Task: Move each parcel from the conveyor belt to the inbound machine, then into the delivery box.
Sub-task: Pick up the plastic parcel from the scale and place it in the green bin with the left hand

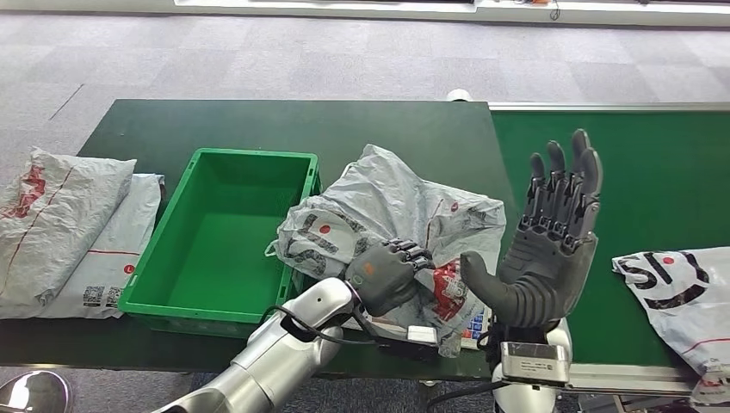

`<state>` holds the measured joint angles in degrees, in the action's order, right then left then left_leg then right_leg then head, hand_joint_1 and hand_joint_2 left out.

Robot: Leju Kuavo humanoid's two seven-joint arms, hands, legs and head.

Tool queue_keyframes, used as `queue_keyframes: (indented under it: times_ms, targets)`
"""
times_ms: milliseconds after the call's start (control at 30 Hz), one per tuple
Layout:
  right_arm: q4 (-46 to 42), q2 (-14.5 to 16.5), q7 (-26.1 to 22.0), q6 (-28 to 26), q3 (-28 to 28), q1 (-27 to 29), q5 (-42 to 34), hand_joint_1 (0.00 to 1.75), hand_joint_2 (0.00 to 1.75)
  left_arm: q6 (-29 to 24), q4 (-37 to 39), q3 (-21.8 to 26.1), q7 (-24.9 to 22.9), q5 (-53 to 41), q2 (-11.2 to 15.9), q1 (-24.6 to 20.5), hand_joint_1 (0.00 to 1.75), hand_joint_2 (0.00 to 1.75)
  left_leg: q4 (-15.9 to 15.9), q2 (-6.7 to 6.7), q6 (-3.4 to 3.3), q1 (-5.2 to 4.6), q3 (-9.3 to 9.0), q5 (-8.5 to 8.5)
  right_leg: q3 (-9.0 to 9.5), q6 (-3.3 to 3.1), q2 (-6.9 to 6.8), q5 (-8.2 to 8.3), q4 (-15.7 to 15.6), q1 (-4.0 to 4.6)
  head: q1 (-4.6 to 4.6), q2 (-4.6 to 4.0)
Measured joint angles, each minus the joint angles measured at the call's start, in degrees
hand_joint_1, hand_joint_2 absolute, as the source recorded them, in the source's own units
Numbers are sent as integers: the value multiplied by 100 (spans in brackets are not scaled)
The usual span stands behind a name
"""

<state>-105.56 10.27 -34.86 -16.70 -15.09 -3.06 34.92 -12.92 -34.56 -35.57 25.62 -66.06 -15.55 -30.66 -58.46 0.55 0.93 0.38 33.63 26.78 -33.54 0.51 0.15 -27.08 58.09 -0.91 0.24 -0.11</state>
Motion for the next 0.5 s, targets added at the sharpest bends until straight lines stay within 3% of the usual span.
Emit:
queue_keyframes:
  times_ms: [133,367,500]
  targets:
    - [-15,7,11,-75,87,110,10,0,175,-739,-451,22,13,371,75,31,175,175,0,-1,0,0,1,0,1,0,-1,0,0,1,0,0]
    - [-20,7,-74,-221,309,386,-75,0,175,-1474,-1881,494,-337,448,431,257,175,175,2,0,0,1,2,0,-1,-1,0,-1,0,3,0,0]
    - [-20,7,-98,-272,386,489,-98,0,175,-1618,-2509,855,-443,349,592,394,175,175,3,-1,0,1,2,0,-1,-1,-1,-2,0,3,0,0]
